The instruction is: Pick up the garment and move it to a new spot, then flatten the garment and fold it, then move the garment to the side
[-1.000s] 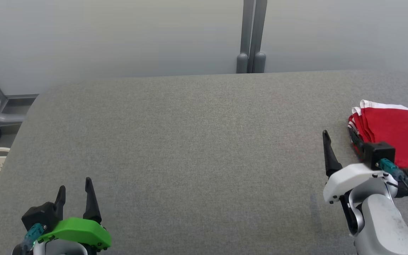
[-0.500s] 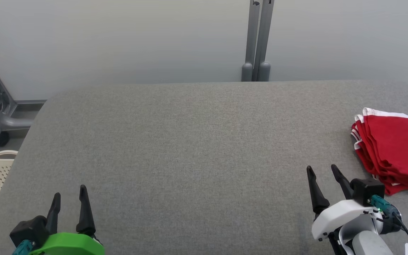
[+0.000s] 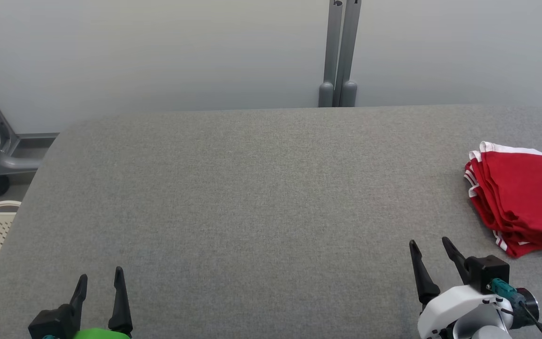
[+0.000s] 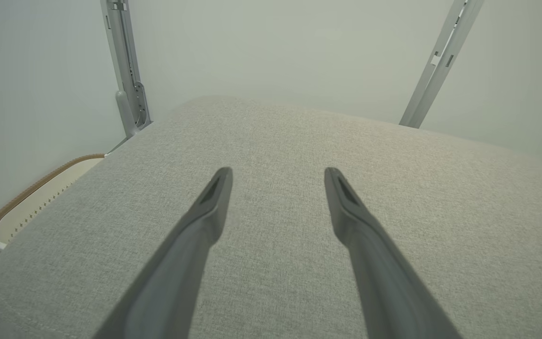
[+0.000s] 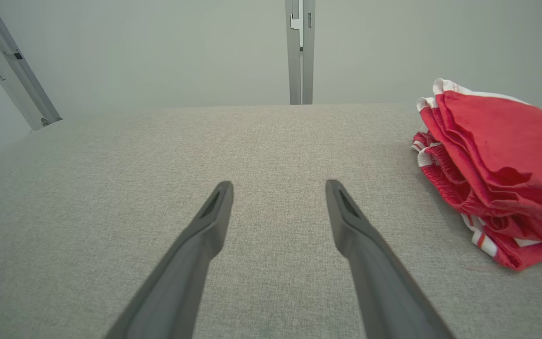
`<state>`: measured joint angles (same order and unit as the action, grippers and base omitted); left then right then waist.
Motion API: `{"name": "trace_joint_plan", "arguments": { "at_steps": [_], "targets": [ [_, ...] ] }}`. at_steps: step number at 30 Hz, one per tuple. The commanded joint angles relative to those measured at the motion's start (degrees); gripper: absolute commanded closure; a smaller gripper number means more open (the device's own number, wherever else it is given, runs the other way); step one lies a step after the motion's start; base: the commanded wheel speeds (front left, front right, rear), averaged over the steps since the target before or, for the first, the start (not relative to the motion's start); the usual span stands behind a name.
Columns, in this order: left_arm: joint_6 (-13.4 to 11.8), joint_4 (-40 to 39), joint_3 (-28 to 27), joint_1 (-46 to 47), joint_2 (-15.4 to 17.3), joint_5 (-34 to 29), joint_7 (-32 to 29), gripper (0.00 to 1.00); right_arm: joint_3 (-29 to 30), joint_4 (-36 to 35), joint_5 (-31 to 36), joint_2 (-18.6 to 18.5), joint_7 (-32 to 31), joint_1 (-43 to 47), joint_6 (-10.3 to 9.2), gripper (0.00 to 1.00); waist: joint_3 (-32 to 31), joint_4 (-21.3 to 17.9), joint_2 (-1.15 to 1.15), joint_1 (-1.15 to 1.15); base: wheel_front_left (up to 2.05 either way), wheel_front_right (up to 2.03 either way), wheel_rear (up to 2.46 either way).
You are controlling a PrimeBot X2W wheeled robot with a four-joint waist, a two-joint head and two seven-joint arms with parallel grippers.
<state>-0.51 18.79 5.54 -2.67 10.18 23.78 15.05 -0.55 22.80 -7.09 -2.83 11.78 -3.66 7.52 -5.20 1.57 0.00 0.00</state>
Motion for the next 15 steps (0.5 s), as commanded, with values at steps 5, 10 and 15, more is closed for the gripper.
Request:
{"name": "trace_joint_plan", "arguments": {
  "at_steps": [5, 10, 15],
  "targets": [
    [0.78, -1.93, -1.87, -1.96, -1.14, -2.34, 0.09, 0.00, 0.82, -0.51, 1.63, -0.16, 1.49, 1.92, -0.08, 0.00, 0.12, -0.01, 0.00, 0.00, 0.00, 0.00, 0.00],
    [1.80, -2.88, -3.37, -2.81, -2.24, -3.50, 0.10, 0.00, 1.16, -0.29, 1.80, -0.14, 2.00, 2.43, -0.08, 0.00, 0.36, -0.15, 0.00, 0.00, 0.00, 0.00, 0.00],
    [2.60, -2.66, -4.09, -3.28, -3.17, -4.53, 0.09, 0.00, 0.85, -0.05, 1.31, -0.15, 2.16, 1.77, -0.08, 0.00, 0.48, -0.35, 0.00, 0.00, 0.00, 0.00, 0.00]
  ]
}}
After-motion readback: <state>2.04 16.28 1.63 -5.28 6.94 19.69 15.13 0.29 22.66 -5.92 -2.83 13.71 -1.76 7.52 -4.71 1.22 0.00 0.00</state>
